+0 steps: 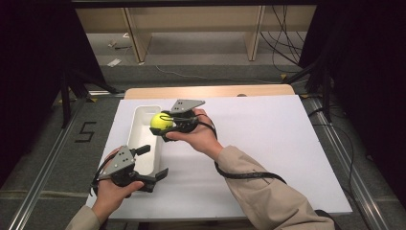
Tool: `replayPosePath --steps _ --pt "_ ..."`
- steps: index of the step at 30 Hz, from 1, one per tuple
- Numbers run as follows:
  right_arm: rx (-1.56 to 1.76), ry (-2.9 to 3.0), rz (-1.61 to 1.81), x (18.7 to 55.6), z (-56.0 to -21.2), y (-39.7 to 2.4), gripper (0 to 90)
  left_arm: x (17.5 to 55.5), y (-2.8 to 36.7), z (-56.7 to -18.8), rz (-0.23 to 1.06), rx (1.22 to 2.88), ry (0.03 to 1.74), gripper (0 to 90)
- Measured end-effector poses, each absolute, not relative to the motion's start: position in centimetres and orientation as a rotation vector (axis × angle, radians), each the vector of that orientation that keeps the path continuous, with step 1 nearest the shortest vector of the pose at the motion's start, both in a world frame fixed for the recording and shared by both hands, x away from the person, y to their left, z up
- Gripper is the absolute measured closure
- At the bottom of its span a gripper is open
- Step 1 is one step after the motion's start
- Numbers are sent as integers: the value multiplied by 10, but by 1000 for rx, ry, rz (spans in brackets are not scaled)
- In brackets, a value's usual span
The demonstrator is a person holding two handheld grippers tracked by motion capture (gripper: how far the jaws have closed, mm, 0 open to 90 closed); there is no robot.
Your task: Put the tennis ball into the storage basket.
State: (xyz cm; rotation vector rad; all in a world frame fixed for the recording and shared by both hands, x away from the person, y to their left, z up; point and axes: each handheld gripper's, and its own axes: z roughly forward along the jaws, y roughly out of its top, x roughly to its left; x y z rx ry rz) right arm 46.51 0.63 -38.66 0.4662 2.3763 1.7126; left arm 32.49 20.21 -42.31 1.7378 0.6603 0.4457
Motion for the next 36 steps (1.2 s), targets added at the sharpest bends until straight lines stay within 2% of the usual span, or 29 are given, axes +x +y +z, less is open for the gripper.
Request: replayPosePath --steps 36 --pt "456 2386 1705 471 -387 19 266 325 202 -423 443 1736 662 0"
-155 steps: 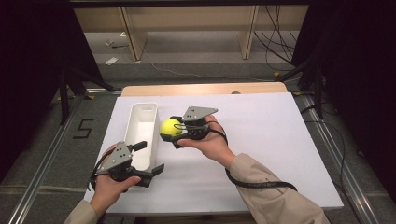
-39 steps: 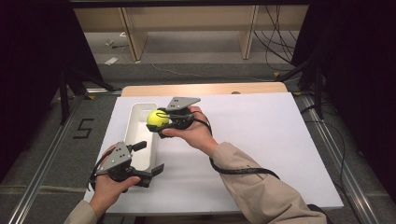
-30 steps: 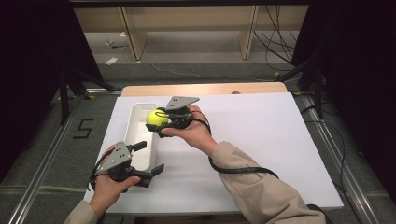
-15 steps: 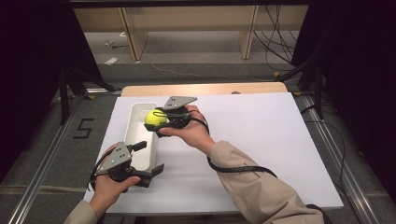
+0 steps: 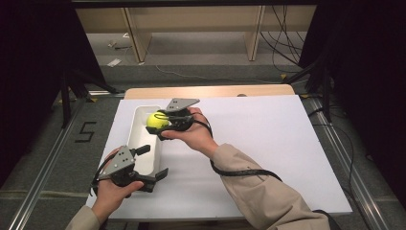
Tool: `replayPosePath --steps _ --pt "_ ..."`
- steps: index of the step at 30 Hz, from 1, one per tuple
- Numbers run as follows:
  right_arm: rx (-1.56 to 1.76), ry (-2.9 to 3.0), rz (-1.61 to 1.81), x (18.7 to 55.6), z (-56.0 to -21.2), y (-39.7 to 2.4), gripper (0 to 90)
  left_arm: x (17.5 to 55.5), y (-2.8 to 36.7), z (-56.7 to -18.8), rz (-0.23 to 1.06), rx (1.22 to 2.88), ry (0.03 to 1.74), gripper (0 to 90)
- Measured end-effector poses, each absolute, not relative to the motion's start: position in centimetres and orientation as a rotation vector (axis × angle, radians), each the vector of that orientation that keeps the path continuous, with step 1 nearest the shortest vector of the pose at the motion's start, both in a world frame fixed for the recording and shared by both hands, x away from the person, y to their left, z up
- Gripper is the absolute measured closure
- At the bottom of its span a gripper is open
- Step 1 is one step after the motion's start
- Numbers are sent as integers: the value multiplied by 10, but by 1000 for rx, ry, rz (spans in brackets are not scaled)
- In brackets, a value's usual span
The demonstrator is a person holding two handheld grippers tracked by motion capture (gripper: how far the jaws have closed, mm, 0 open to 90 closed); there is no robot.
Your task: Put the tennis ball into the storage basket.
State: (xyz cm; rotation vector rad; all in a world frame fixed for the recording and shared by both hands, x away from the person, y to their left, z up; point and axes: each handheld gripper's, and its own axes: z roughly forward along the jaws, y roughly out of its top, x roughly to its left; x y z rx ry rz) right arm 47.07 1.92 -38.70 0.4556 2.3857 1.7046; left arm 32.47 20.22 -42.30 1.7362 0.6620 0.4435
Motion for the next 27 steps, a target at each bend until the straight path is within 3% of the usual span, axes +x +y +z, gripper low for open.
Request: replayPosePath --steps 27 --pt "449 2394 1700 473 -387 28 266 325 202 -423 444 1736 660 0"
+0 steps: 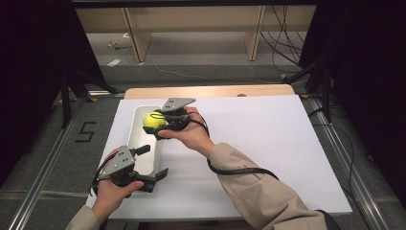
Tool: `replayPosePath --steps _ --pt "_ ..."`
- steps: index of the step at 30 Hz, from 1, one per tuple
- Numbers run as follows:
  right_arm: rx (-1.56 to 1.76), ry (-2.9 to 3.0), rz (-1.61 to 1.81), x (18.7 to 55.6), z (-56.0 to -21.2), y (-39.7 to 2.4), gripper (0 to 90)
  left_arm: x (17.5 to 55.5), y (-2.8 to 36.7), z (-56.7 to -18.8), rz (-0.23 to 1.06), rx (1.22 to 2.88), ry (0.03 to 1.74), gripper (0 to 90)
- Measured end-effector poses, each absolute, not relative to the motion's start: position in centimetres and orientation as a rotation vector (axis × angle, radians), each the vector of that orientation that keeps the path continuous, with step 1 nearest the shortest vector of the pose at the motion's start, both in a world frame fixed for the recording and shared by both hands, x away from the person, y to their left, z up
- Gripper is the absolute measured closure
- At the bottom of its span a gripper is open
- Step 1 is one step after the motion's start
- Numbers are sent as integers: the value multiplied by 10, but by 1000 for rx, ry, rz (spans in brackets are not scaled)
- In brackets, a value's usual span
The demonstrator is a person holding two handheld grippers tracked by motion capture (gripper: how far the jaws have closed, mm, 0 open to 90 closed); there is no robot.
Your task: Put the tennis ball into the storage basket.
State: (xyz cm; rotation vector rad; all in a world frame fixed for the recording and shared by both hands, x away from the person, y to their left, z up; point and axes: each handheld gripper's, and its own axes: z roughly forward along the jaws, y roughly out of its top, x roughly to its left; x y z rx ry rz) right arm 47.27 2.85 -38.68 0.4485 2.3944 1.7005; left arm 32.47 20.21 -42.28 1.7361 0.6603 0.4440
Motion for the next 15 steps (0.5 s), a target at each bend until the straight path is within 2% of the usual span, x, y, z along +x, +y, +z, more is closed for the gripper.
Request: replayPosePath --steps 15 --pt "448 2394 1699 475 -386 32 266 325 202 -423 444 1736 661 0"
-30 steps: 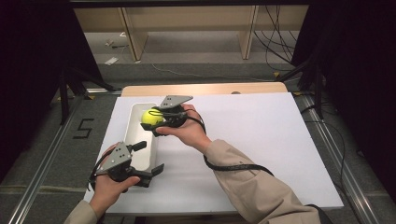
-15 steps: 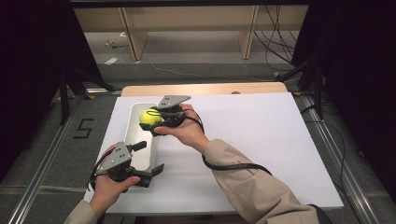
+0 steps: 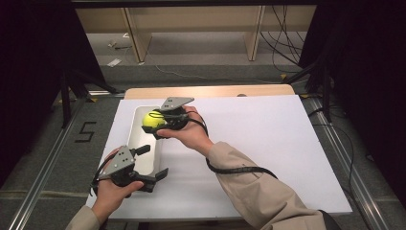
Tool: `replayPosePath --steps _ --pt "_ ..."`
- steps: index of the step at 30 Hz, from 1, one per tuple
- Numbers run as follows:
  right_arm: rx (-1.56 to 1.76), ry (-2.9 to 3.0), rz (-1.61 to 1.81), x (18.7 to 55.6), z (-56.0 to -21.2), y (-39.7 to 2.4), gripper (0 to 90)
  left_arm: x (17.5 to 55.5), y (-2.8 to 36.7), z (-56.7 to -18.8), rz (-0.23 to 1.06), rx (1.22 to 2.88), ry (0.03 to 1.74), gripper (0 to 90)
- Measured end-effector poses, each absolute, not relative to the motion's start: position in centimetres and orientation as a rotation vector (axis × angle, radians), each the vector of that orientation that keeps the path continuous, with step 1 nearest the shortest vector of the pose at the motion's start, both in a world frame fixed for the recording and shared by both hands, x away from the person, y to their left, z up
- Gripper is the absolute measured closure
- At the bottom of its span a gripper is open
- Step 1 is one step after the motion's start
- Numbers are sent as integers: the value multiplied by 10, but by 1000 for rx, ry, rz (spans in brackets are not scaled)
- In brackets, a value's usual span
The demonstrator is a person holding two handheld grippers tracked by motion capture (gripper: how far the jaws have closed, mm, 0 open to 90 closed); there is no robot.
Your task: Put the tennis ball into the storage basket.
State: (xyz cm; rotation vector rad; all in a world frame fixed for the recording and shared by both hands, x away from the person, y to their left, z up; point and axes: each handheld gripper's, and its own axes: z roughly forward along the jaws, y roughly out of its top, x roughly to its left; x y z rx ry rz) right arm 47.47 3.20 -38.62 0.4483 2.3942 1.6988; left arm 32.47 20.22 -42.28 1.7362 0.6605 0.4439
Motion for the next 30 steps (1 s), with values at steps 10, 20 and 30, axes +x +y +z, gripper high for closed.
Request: replayPosePath --steps 10,20,30 --pt "447 2397 1696 477 -385 35 266 325 202 -423 444 1736 659 0" --pt "451 2397 1688 480 -386 38 266 325 202 -423 444 1736 657 0" --pt "458 2400 1680 483 -387 40 266 324 202 -423 441 1735 659 0"
